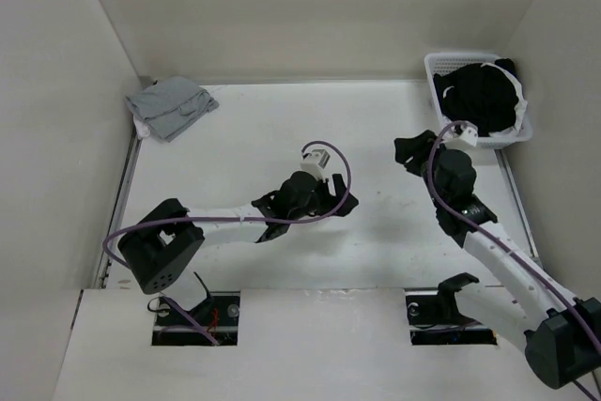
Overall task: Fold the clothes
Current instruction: Grab the tank top from the pile
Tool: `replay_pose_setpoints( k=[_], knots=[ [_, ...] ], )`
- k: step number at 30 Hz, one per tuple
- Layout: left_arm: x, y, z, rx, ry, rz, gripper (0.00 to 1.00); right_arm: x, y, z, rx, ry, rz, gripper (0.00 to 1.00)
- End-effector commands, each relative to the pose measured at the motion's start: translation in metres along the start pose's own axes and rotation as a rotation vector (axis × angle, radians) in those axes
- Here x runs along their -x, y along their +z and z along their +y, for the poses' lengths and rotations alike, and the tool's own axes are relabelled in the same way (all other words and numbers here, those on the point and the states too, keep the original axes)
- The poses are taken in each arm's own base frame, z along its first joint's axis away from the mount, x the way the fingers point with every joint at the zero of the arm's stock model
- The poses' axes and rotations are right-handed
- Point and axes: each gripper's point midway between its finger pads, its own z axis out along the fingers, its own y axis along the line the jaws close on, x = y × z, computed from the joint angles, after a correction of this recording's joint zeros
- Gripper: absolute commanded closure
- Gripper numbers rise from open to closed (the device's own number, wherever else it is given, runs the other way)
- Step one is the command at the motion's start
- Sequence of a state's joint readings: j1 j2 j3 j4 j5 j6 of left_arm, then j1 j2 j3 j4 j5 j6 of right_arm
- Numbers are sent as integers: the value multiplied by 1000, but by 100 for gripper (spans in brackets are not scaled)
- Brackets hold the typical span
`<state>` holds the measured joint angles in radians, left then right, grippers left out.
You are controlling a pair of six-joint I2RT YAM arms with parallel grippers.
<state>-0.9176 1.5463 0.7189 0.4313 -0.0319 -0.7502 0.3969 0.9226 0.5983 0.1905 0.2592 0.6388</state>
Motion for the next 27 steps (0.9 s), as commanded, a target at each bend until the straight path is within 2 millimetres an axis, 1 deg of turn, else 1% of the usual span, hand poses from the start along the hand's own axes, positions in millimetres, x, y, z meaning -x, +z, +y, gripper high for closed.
replay_pose_setpoints(
  k=[1,3,4,5,7,8,9,10,11,12,13,14,15,16,17,19,20,21,22,23,24,25,27],
  knots=[
    [16,-9,-15,-87,16,-44,28,41,0,-21,-119,-14,-68,46],
    [12,-11,-17,-107,25,-37,29,54,6,-37,-176,-16,-85,65],
    [11,-11,-17,-110,30,-36,29,55,7,-39,-186,-17,-87,67],
    [11,-12,-19,-121,44,-45,31,61,10,-48,-223,-9,-95,77],
    [7,-15,-22,-136,74,-49,35,67,14,-56,-255,-6,-99,85],
    [6,-16,-22,-137,92,-55,39,72,16,-62,-283,-2,-102,89],
    [7,-17,-23,-136,105,-61,46,77,18,-66,-300,-3,-110,92],
    [9,-19,-23,-137,122,-71,56,86,21,-74,-337,-8,-125,96],
    [9,-20,-23,-135,129,-76,61,94,21,-83,-378,-3,-140,97],
    [11,-23,-23,-130,142,-89,74,107,21,-97,-438,5,-169,97],
    [13,-24,-22,-123,152,-101,83,123,24,-116,-510,11,-198,95],
    [15,-26,-21,-116,159,-113,87,130,26,-125,-539,16,-205,94],
    [17,-28,-19,-104,171,-126,90,143,35,-148,-604,21,-213,90],
    [18,-28,-17,-95,178,-134,90,147,41,-159,-633,22,-213,87],
    [19,-29,-16,-90,185,-141,90,154,50,-179,-681,27,-213,81],
    [19,-28,-15,-90,195,-145,85,167,61,-210,-746,41,-232,69],
    [20,-28,-14,-97,195,-152,76,175,74,-231,-770,52,-226,59],
    [21,-28,-14,-99,193,-159,74,178,80,-237,-769,56,-218,56],
    [21,-28,-13,-103,191,-164,70,184,94,-251,-770,54,-207,50],
    [20,-27,-11,-103,189,-163,67,189,112,-266,-756,59,-185,45],
    [20,-25,-9,-100,186,-164,62,188,120,-271,-748,58,-170,44],
    [20,-24,-6,-95,183,-164,59,189,133,-284,-748,49,-146,44],
    [18,-21,-2,-89,182,-161,58,192,145,-296,-755,44,-134,44]
  ],
)
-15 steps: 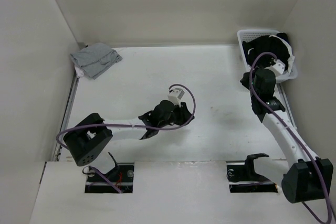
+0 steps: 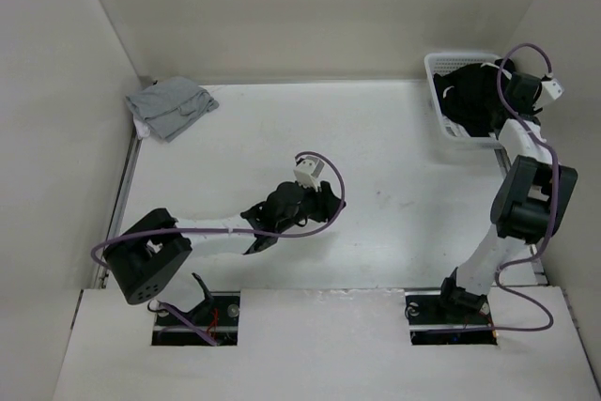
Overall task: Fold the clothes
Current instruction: Grab the tank top from the pile
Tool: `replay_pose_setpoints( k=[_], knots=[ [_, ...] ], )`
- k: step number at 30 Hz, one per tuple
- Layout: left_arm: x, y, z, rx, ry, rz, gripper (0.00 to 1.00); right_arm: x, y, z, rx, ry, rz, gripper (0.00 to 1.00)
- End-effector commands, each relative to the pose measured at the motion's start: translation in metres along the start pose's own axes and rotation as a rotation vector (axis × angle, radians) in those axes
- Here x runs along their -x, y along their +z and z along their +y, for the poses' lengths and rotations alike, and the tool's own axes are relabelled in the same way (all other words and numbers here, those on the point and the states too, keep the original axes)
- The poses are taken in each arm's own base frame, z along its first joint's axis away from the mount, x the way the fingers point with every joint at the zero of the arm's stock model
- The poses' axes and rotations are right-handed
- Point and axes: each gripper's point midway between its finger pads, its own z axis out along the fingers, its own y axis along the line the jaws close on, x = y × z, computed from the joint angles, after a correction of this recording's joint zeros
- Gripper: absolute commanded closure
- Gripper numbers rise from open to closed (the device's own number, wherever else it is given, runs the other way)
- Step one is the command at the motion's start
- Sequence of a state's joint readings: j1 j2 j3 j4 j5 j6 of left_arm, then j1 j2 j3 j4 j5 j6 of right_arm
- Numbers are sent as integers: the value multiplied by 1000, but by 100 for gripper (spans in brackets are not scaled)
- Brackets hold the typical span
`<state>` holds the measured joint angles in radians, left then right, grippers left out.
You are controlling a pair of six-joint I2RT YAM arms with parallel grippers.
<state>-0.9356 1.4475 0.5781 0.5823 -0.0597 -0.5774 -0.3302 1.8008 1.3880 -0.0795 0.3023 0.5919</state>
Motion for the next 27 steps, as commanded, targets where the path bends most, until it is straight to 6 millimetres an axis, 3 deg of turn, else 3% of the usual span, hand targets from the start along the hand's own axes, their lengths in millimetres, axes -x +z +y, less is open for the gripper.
replay_pose_setpoints(
  k=[1,3,8,10,13,15,18,21,27],
  knots=[
    [13,6,2,-18,6,-63,58,25,26,25,73,-30,-18,43],
    [10,8,4,-19,0,-55,57,23,49,28,67,-51,-9,41],
    [4,14,3,-36,-13,-38,57,13,74,31,51,-51,7,39],
    [3,15,4,-43,-25,-34,57,7,86,31,33,-45,16,50],
    [5,16,6,-41,-37,-41,57,6,89,30,24,-27,15,64],
    [5,16,8,-42,-45,-38,57,8,86,33,37,-11,18,92],
    [6,16,7,-46,-48,-41,57,32,60,43,97,20,-59,97],
    [6,16,6,-49,-51,-41,57,61,13,70,212,59,-156,97],
    [11,14,7,-53,-75,-53,57,120,-136,137,488,115,-315,94]
  ],
)
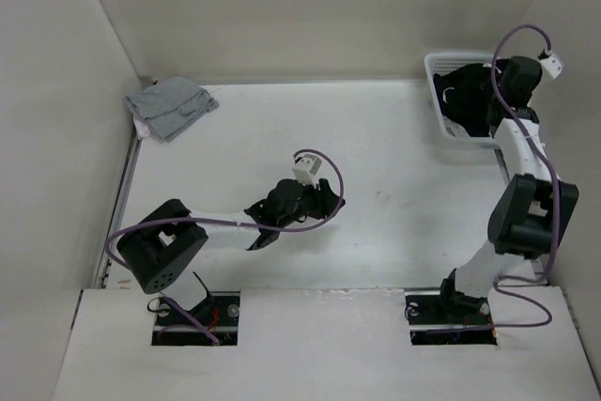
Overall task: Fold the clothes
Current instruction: Grab the tank top from the pile, then move the tank top to the center of the board
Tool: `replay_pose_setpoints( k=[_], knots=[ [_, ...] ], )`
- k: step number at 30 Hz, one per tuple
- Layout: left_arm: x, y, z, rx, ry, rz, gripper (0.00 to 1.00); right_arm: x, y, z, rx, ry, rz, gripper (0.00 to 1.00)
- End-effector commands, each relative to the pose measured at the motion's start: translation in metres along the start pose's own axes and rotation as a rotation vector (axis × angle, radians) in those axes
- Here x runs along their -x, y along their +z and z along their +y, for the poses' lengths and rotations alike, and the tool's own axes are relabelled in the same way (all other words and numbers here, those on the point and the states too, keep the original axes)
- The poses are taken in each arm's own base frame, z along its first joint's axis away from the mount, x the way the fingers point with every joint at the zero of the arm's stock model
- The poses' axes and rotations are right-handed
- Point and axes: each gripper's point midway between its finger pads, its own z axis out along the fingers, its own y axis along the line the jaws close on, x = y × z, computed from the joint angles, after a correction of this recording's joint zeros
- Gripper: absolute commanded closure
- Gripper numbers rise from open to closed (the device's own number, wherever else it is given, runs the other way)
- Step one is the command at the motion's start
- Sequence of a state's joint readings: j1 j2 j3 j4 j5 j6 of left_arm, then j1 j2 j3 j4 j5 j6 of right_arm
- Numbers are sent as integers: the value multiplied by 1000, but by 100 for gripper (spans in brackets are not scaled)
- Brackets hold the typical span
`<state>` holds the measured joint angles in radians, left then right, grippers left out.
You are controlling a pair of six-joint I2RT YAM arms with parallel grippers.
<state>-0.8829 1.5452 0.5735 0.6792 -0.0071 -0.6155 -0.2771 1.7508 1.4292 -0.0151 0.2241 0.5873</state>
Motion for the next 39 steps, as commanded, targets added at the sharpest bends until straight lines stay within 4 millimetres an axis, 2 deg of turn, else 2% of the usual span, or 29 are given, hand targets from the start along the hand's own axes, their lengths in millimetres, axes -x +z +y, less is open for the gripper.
replay_pose_setpoints(
  k=[1,3,5,7,8,9,10,11,12,13,14,15,16,18,20,22,23,24,25,26,27,28,29,30,32,33,35,36,39],
  knots=[
    [20,-2,-11,-60,-35,-62,58,106,-104,108,337,84,-283,94],
    [25,-4,-8,-62,-57,-72,58,119,-155,142,450,79,-311,94],
    [37,-8,-1,-49,-94,-99,58,128,-198,167,546,76,-323,94],
    [51,-16,6,-32,-132,-141,58,131,-250,193,665,69,-323,94],
    [62,-23,14,-15,-158,-171,58,130,-273,203,717,66,-318,94],
    [70,-29,20,-4,-181,-195,58,118,-299,215,786,63,-284,92],
    [77,-35,26,13,-203,-218,58,101,-314,223,832,55,-238,90],
    [86,-43,39,44,-234,-251,57,79,-323,228,862,39,-184,88],
    [92,-49,47,65,-256,-271,56,43,-333,231,898,25,-97,85],
    [98,-58,60,96,-288,-294,54,0,-341,231,921,9,-3,81],
    [101,-67,73,130,-318,-315,51,-56,-349,229,941,-17,116,74],
    [102,-73,84,157,-336,-327,50,-98,-356,226,952,-37,208,66],
    [103,-81,94,185,-354,-342,49,-152,-368,220,973,-88,318,52],
    [100,-96,116,252,-377,-347,46,-227,-389,198,997,-207,480,36],
    [94,-110,136,327,-384,-346,45,-263,-402,170,980,-271,569,30],
    [88,-119,147,372,-368,-340,45,-266,-400,144,930,-261,567,31],
    [86,-121,150,385,-357,-336,46,-265,-396,133,905,-252,555,35],
    [82,-123,151,402,-343,-329,46,-261,-389,121,871,-235,531,43],
    [78,-125,154,427,-321,-319,47,-258,-379,110,831,-219,508,58],
    [73,-125,154,447,-298,-306,48,-259,-366,94,771,-205,504,77],
    [72,-124,152,453,-285,-302,49,-262,-354,81,715,-198,507,82],
    [70,-122,148,458,-255,-289,51,-268,-340,68,651,-211,513,83],
    [69,-117,142,452,-229,-276,51,-275,-324,51,568,-225,522,81],
    [67,-109,131,441,-183,-249,51,-282,-313,39,503,-229,526,69],
    [64,-97,118,431,-128,-213,49,-288,-304,29,446,-230,527,52],
    [63,-86,107,427,-75,-192,47,-292,-298,21,407,-247,525,47],
    [66,-70,91,425,9,-172,46,-294,-293,12,360,-264,524,41],
    [68,-54,75,415,89,-150,43,-296,-291,6,334,-281,529,38],
    [63,-24,56,423,206,-94,40,-302,-289,-4,285,-299,548,34]
  ],
)
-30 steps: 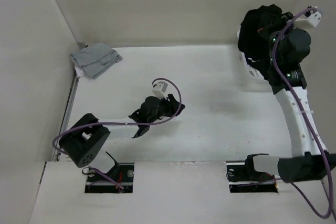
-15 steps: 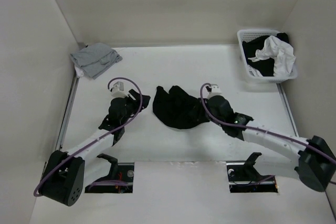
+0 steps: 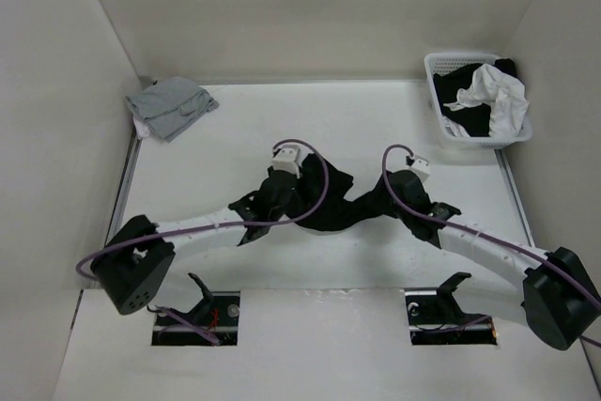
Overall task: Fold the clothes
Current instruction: Move the tank top to the center of the board, then flatten the tank top out
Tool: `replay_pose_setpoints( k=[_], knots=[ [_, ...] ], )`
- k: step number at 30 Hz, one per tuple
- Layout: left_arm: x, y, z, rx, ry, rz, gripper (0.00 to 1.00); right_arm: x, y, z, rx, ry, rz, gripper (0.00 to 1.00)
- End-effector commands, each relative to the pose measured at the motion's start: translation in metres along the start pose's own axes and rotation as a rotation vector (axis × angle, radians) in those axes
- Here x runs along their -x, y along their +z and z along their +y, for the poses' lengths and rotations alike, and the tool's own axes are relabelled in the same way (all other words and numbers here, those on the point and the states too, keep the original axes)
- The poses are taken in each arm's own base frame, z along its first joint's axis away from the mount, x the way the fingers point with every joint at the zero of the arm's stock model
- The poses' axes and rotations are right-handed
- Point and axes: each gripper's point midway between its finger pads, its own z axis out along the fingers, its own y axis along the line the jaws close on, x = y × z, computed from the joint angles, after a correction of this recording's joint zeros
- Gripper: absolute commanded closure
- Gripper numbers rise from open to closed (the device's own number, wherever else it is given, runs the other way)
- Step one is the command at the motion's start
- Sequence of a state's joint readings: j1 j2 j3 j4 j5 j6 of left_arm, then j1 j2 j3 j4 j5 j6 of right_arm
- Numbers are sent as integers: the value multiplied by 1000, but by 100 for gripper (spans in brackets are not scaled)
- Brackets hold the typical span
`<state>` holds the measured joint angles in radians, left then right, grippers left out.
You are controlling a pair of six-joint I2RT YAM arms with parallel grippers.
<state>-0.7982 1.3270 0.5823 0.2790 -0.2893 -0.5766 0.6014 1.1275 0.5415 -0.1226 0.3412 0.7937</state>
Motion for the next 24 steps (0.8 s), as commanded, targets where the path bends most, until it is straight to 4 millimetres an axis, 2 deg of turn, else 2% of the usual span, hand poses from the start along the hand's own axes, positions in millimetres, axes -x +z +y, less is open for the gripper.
replay_pose_setpoints(
  k=[1,7,12,15,16,18,19,21,23,24],
  knots=[
    [21,25,-32,40,203,-53,40,3,3,-12,-75,38,-17,33],
    [2,70,-30,104,278,25,43,-11,15,-9,-78,45,32,33],
    [3,80,-27,134,274,20,54,-23,25,-3,-53,56,75,40],
    [7,79,-22,173,285,1,55,-26,34,0,-35,73,94,44],
    [5,80,-22,171,287,4,60,-28,39,-1,-35,77,103,48],
    [5,82,-21,171,279,10,72,-28,45,-1,-33,89,108,63],
    [7,81,-19,177,272,1,79,-25,47,1,-25,101,95,73],
    [26,68,-25,164,234,-57,91,-10,49,12,16,115,36,91],
    [50,49,-33,127,182,-112,93,9,46,24,49,111,-23,97],
    [64,36,-37,104,156,-143,93,28,40,34,80,103,-82,99]
  ],
)
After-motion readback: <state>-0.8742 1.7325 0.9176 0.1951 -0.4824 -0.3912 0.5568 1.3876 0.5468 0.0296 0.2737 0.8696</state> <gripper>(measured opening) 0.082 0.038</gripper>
